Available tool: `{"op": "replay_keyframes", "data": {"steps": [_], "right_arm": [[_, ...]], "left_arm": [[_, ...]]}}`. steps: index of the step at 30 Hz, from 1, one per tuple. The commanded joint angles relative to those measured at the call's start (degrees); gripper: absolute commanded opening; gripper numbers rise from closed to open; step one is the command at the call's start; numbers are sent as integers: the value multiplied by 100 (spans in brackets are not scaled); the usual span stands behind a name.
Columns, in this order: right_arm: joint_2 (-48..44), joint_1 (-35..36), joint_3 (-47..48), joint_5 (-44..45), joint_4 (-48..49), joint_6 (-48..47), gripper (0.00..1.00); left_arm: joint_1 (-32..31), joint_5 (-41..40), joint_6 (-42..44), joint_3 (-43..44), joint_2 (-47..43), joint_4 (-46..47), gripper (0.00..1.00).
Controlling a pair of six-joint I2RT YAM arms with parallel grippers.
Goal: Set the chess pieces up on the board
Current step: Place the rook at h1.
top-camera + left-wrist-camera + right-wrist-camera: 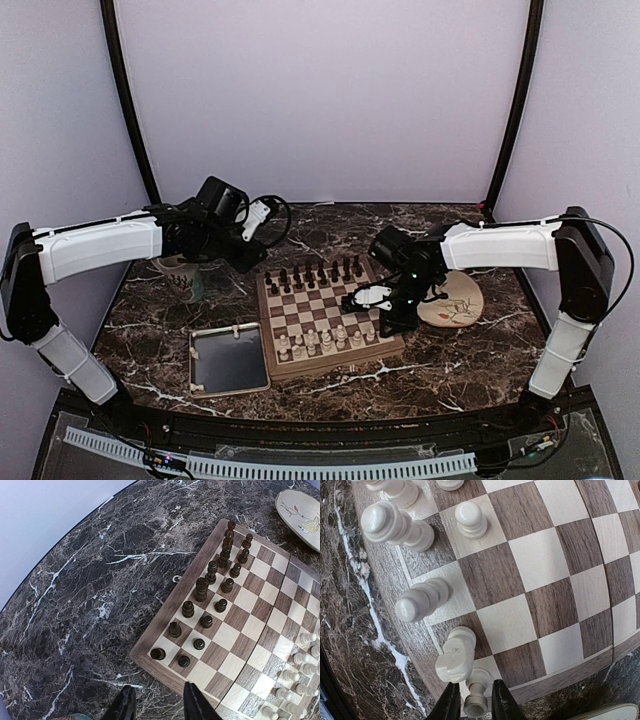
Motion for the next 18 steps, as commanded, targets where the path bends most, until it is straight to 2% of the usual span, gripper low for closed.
{"op": "replay_keyframes", "data": {"steps": [1,6,10,14,18], "right_arm": [[-25,57,7,60,63,52,25],[-169,55,69,-24,-87,31,28],[-513,28,113,-276,-262,-73,31],[-898,-194,4,-729,-312,-229,33],[-1258,-736,-233,-1391,9,-180,33]], "left_arm": [[9,74,47,78,-18,-100,35],[9,31,21,78,-5,-97,35],[8,-326,-182,135,73,-270,36],[4,-675,-909,666,195,-1177,36],[8,-659,-1586,519,-179,-1682,35]]}}
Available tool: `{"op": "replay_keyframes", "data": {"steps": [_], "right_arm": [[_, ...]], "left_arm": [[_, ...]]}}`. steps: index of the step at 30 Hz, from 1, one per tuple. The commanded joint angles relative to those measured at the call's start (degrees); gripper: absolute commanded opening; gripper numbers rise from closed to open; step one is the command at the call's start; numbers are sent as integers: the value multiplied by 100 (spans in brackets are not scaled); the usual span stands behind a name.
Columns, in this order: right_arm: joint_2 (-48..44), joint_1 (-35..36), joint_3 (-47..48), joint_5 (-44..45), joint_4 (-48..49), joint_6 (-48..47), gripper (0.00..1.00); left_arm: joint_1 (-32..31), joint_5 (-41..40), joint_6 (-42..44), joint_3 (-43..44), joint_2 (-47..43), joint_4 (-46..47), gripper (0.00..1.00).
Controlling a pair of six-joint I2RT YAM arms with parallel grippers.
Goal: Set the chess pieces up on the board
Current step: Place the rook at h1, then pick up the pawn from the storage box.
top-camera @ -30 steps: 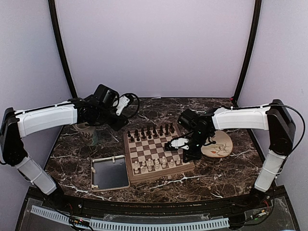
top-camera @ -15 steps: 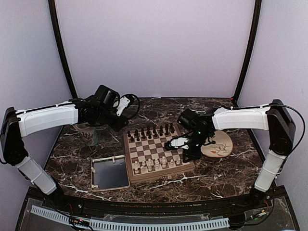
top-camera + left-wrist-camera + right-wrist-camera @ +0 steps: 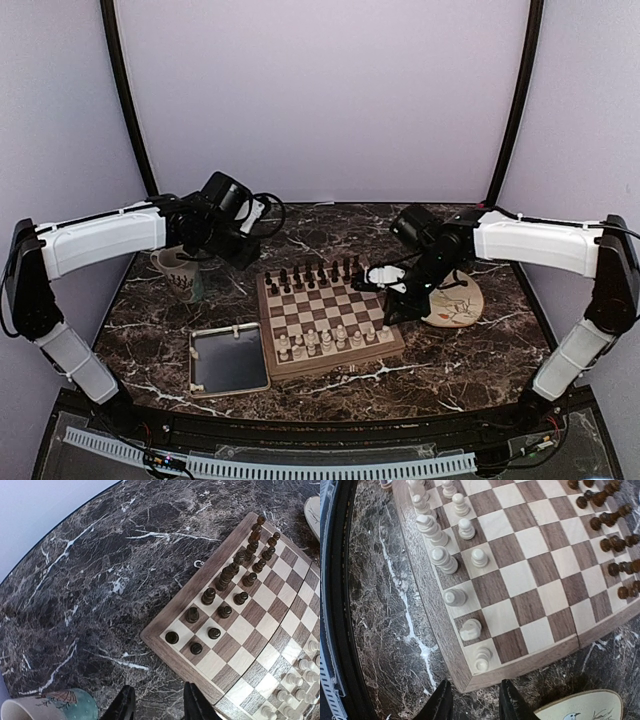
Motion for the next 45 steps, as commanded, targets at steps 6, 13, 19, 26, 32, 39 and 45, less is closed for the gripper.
{"op": "replay_keyframes", "data": {"steps": [6,13,19,26,32,39,45], "right_arm": [[-506,-1177,-570,-1556,987,246,33],[-651,-1296,-944,-1651,1505,329,32],[-944,-1304,-1157,-1627,1622,313,32],[-1046,-1307,-1309,-1542,1687,241,32],[-1060,-1307,-1337,-1538,1668,238,32],[-1047,-1308,-1369,-1478,1659,219,32],[-976,-1309,-1389,-1455,1642,176,32]], "left_arm": [[9,575,-1640,-633,-899,-1571,33],[6,710,-2498,-1318,-1339,-2464,32],[3,590,-3056,-1704,-1258,-3092,28],[8,579,-3267,-1991,-895,-3096,29],[7,435,-3360,-2084,-640,-2934,26],[2,329,-3325,-2132,-418,-2809,23],[6,159,-3306,-2026,-263,-2774,24]]}}
